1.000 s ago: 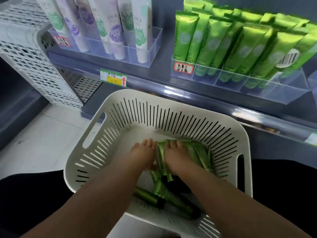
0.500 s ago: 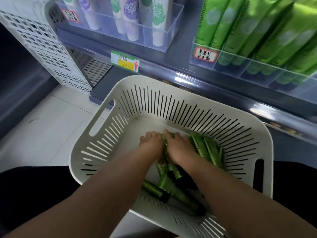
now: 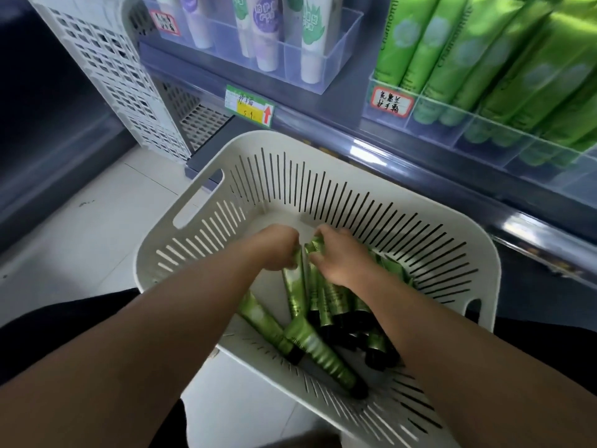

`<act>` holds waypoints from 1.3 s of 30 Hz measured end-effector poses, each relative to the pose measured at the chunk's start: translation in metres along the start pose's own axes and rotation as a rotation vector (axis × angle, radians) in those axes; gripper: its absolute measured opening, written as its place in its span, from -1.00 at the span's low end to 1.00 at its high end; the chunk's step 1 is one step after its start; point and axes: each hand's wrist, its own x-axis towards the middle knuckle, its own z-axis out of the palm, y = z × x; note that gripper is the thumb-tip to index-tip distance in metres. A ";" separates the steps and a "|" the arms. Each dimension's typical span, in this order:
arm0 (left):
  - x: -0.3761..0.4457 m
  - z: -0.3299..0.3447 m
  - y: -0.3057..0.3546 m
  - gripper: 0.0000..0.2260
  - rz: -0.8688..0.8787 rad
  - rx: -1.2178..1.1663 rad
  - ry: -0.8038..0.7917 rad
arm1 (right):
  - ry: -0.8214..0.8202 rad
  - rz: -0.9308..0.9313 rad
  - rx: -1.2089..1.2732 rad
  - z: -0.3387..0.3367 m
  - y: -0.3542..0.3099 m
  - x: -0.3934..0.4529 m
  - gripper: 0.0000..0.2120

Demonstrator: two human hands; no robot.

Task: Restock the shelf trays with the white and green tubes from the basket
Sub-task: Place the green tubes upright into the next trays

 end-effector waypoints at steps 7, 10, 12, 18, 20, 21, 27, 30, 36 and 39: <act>-0.047 -0.025 0.021 -0.79 0.042 -0.104 0.238 | 0.097 -0.149 -0.038 -0.044 0.002 -0.030 -0.84; -0.071 -0.035 0.038 -0.79 0.046 -0.098 0.347 | 0.156 -0.194 -0.083 -0.062 0.005 -0.045 -0.66; -0.087 -0.043 0.050 -0.79 0.062 -0.124 0.429 | 0.205 -0.210 -0.118 -0.077 0.008 -0.060 -0.60; -0.133 -0.074 0.098 -0.81 0.189 -0.115 0.634 | 0.522 -0.207 -0.014 -0.137 0.019 -0.119 -0.85; -0.145 -0.087 0.118 -0.82 0.233 -0.089 0.691 | 0.604 -0.223 -0.011 -0.158 0.024 -0.139 -0.88; -0.151 -0.094 0.128 -0.82 0.257 -0.074 0.716 | 0.638 -0.238 0.001 -0.168 0.028 -0.148 -0.87; -0.180 -0.136 0.202 -0.82 0.441 -0.031 0.798 | 0.840 -0.206 -0.053 -0.234 0.060 -0.192 -0.76; -0.187 -0.151 0.238 -0.82 0.504 -0.025 0.862 | 0.910 -0.159 -0.104 -0.267 0.078 -0.208 -0.80; -0.182 -0.176 0.298 -0.83 0.523 -0.063 0.926 | 1.026 -0.090 -0.107 -0.323 0.108 -0.223 -0.81; -0.173 -0.186 0.320 -0.81 0.498 -0.076 0.919 | 1.051 -0.082 -0.069 -0.339 0.120 -0.215 -0.82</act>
